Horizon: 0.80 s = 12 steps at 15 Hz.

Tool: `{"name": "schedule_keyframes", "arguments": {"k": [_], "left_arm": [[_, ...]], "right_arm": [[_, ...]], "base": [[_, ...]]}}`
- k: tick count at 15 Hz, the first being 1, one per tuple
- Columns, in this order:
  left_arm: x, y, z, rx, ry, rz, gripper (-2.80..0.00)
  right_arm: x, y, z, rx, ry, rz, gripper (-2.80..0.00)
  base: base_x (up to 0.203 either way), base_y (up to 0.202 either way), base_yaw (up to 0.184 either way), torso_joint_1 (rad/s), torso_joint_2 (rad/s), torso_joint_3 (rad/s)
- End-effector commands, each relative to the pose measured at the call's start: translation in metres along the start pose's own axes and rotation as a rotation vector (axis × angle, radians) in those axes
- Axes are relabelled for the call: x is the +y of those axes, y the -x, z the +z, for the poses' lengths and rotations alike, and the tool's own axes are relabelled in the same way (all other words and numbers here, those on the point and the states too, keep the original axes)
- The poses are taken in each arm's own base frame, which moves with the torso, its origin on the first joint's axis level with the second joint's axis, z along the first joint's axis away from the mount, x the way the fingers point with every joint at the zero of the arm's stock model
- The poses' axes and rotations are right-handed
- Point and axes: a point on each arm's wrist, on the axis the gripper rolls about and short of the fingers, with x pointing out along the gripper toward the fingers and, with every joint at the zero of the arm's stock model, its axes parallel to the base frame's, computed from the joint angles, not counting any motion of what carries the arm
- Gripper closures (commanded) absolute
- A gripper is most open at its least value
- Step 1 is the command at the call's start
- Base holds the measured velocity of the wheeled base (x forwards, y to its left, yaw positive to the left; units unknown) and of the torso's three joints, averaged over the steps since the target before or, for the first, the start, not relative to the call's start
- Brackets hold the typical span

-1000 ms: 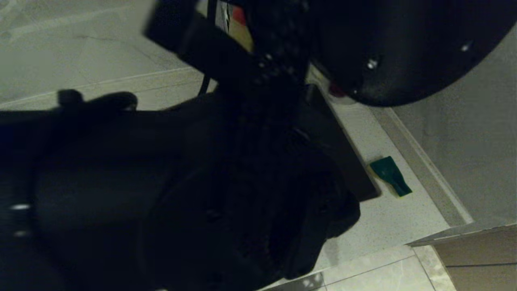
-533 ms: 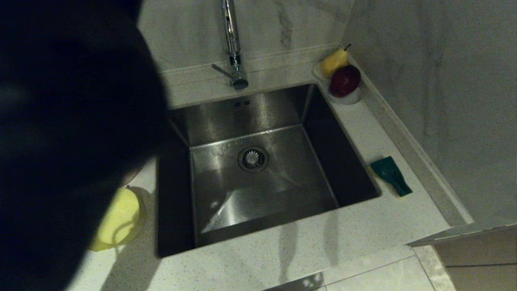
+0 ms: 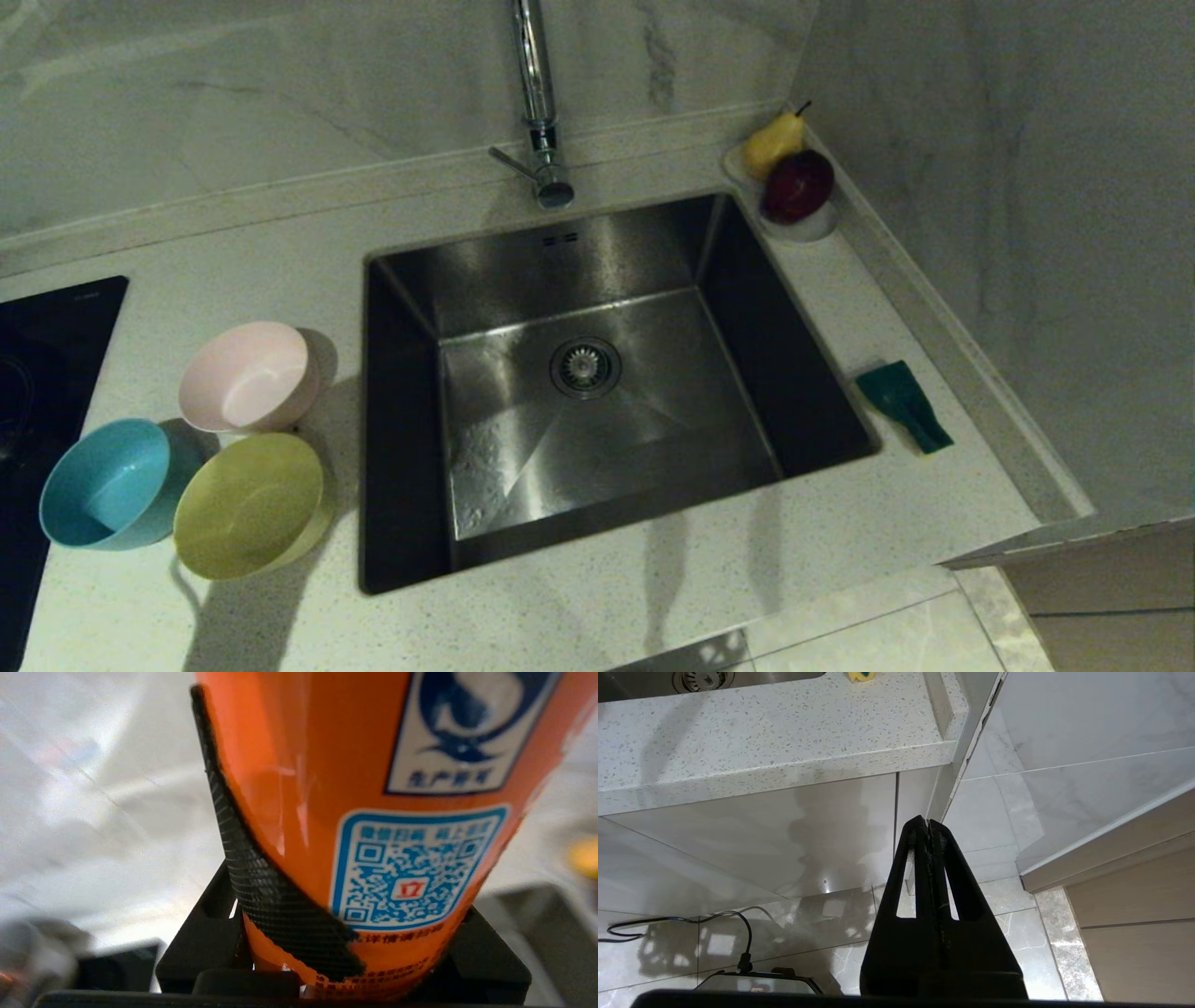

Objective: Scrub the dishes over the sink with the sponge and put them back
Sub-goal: Place the dish soap on the table

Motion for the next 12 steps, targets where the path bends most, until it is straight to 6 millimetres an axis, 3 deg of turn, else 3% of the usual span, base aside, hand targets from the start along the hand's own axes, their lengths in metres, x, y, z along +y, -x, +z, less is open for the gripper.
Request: {"name": "schedule_keyframes", "arguments": {"k": [1,6,12], "left_arm": [[0.046,-0.014,0.002,-0.045,-0.066,0.034,0.00],[0.100,-0.032,-0.017,-0.090,-0.052,0.007,0.00],[0.146,-0.051,-0.049,-0.015,0.316,0.097,0.00]], "right_arm": [[0.000,0.000,0.000,-0.001,0.000,0.001,0.00],[0.000,0.000,0.000,0.000,0.000,0.000,0.00],[0.000,0.000,0.000,0.000,0.000,0.001,0.00]], "base": [[0.000,0.000,0.000,0.000,0.00,0.000],[0.000,0.000,0.000,0.000,0.00,0.000],[0.000,0.000,0.000,0.000,0.00,0.000]]}}
